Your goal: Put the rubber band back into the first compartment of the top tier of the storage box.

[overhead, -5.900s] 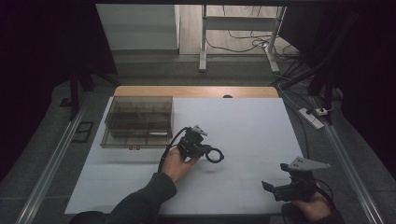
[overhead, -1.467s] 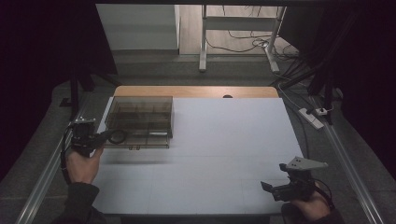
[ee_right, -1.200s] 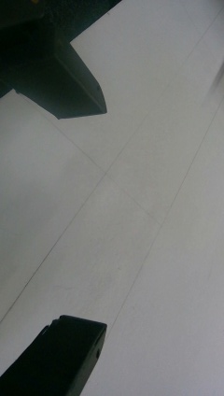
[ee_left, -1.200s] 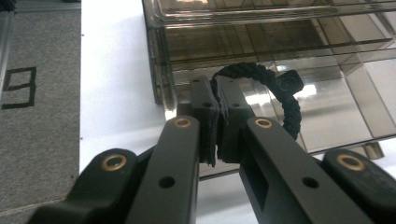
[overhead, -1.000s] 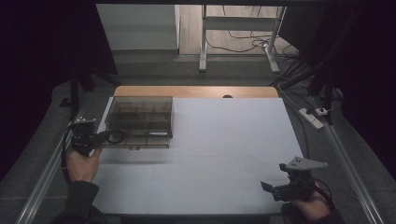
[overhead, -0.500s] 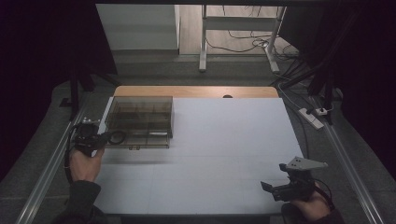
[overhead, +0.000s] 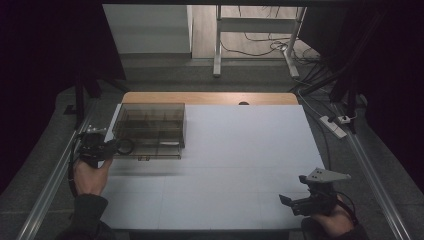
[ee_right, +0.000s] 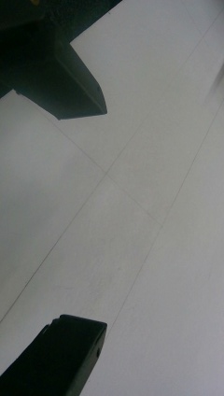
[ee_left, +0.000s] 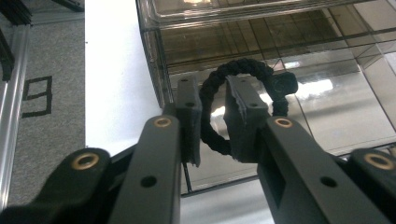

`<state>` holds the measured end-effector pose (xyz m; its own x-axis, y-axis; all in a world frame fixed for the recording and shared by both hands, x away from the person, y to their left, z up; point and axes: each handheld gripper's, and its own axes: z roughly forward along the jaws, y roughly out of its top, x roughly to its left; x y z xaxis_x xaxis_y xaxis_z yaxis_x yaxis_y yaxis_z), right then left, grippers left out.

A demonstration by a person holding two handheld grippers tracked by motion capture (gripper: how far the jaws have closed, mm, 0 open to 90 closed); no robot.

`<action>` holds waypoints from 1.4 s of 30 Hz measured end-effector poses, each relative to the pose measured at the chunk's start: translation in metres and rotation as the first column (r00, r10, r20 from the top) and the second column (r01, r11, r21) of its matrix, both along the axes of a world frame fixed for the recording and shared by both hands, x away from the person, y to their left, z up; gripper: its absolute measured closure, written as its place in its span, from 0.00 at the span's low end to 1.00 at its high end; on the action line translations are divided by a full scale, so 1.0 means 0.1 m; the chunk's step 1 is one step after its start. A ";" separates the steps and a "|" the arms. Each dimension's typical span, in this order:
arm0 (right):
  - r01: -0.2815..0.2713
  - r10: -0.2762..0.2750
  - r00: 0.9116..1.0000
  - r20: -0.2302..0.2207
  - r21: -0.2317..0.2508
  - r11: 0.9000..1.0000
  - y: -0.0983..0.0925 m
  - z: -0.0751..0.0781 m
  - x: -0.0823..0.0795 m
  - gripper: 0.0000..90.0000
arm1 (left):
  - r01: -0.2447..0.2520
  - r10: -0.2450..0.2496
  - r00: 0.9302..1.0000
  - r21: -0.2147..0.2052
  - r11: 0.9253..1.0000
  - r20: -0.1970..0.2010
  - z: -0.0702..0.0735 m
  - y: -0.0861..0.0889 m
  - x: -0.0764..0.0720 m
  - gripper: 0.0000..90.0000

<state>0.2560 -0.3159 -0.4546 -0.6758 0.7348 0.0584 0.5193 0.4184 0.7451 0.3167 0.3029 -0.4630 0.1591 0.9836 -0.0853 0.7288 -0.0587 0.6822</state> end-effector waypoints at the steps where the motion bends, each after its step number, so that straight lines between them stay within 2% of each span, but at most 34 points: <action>1: 0.000 0.000 1.000 0.000 0.000 1.000 0.00 0.00 0.00 0.00 | 0.000 0.000 1.000 0.000 1.000 0.000 0.00 0.00 0.00 0.80; 4: 0.001 -0.001 1.000 0.001 0.002 1.000 0.00 0.00 0.00 0.00 | -0.001 0.001 1.000 0.011 1.000 0.016 0.02 -0.01 -0.02 0.75; 8: 0.000 0.000 1.000 0.001 0.002 1.000 0.00 0.00 0.00 0.00 | -0.021 0.020 0.999 0.050 0.999 0.035 0.03 -0.01 -0.06 0.68; 13: 0.001 -0.001 1.000 0.002 -0.001 1.000 0.00 0.00 0.00 0.00 | -0.023 0.022 0.999 0.033 0.999 0.039 0.00 0.03 -0.06 0.63; 17: 0.000 0.000 1.000 0.000 0.000 1.000 0.00 0.00 0.00 0.00 | -0.015 0.015 0.999 0.009 1.000 0.047 -0.02 0.04 -0.06 0.56; 18: 0.000 0.000 1.000 0.000 0.000 1.000 0.00 0.00 0.00 0.00 | -0.003 0.002 0.998 0.023 1.000 0.060 -0.02 0.05 -0.07 0.55; 20: 0.000 0.000 1.000 0.000 0.000 1.000 0.00 0.00 0.00 0.00 | -0.001 0.000 0.998 0.024 1.000 0.068 -0.02 0.05 -0.08 0.53; 22: 0.000 0.000 1.000 0.000 0.000 1.000 0.00 0.00 0.00 0.00 | 0.011 -0.012 0.996 0.019 1.000 0.088 -0.03 0.05 -0.09 0.47; 24: 0.000 0.000 1.000 0.000 0.000 1.000 0.00 0.00 0.00 0.00 | 0.018 -0.019 0.996 0.008 1.000 0.085 -0.01 0.03 -0.10 0.37; 26: 0.000 0.000 1.000 0.001 0.002 1.000 0.00 0.00 0.00 0.00 | 0.025 -0.026 0.996 0.010 1.000 0.089 0.00 0.03 -0.10 0.34; 30: 0.001 -0.001 1.000 0.001 0.003 1.000 0.00 0.00 0.00 0.00 | 0.051 -0.047 0.994 -0.034 0.998 0.100 0.03 0.03 -0.13 0.29; 33: 0.001 -0.001 1.000 0.000 0.003 1.000 0.00 0.00 0.00 0.00 | 0.086 -0.080 0.991 -0.060 0.994 0.104 0.04 0.02 -0.17 0.22; 34: 0.002 -0.002 1.000 0.000 0.004 1.000 0.00 0.00 0.00 0.00 | 0.110 -0.104 0.989 -0.060 0.992 0.101 0.04 0.00 -0.19 0.18; 37: 0.002 -0.002 1.000 0.000 0.003 1.000 0.00 0.00 0.00 0.00 | 0.126 -0.120 0.988 -0.056 0.990 0.097 0.04 -0.03 -0.21 0.13; 38: 0.002 -0.002 1.000 0.000 0.003 1.000 0.00 0.00 0.00 0.00 | 0.148 -0.142 0.985 -0.065 0.987 0.097 0.05 -0.06 -0.23 0.11; 42: 0.003 -0.003 1.000 0.001 0.003 1.000 0.00 0.00 0.00 0.00 | 0.169 -0.160 0.982 -0.090 0.981 0.100 0.05 -0.10 -0.25 0.05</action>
